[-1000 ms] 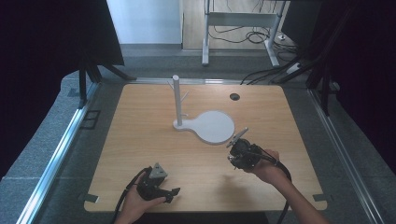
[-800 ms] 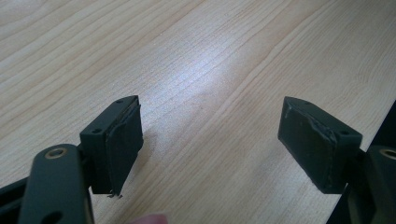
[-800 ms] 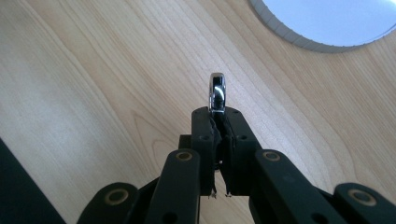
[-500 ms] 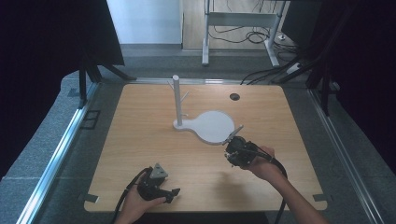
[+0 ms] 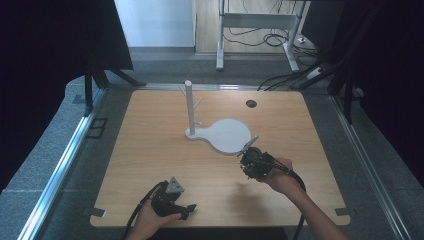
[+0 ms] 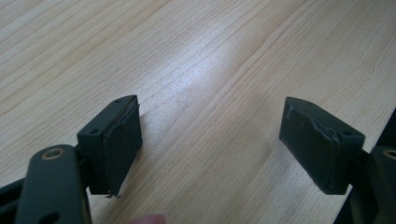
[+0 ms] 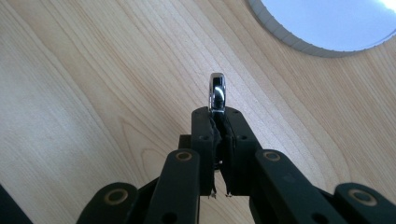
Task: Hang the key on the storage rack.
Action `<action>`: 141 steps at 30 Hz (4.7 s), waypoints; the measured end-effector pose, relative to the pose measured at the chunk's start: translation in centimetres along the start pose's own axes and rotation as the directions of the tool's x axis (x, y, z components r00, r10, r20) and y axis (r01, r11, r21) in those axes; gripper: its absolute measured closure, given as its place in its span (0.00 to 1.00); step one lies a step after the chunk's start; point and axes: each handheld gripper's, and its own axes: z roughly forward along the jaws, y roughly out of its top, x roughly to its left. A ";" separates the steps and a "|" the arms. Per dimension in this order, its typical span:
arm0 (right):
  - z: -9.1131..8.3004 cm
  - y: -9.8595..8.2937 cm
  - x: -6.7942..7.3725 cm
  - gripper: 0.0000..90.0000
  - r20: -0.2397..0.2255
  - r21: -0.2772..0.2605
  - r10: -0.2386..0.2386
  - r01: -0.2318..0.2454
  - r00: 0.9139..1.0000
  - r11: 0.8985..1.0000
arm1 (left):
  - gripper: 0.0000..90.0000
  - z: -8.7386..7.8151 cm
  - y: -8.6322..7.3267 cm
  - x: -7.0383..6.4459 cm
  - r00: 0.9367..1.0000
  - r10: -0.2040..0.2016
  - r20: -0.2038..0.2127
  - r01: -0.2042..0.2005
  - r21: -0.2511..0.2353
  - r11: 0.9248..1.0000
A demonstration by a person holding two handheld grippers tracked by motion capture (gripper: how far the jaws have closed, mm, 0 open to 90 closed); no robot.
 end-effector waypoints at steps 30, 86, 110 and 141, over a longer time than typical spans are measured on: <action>0.5 0.6 -0.8 0.94 0.015 -0.007 0.012 -0.011 1.000 1.000 | 0.21 0.2 0.0 -0.3 1.000 0.022 0.002 -0.022 0.004 1.000; 0.8 5.0 -0.8 0.94 0.043 -0.012 -0.024 0.025 0.999 1.000 | 0.18 0.5 0.1 -0.9 0.998 0.056 0.008 -0.056 0.001 0.998; 1.3 6.4 -1.1 0.94 0.055 -0.006 -0.023 0.023 0.998 1.000 | 0.17 0.5 0.1 -0.9 0.998 0.066 0.007 -0.066 0.003 0.998; 2.5 5.6 -1.3 0.94 0.048 0.013 -0.015 0.015 0.999 1.000 | 0.14 0.7 -0.1 -1.0 0.994 0.113 0.003 -0.113 -0.002 0.994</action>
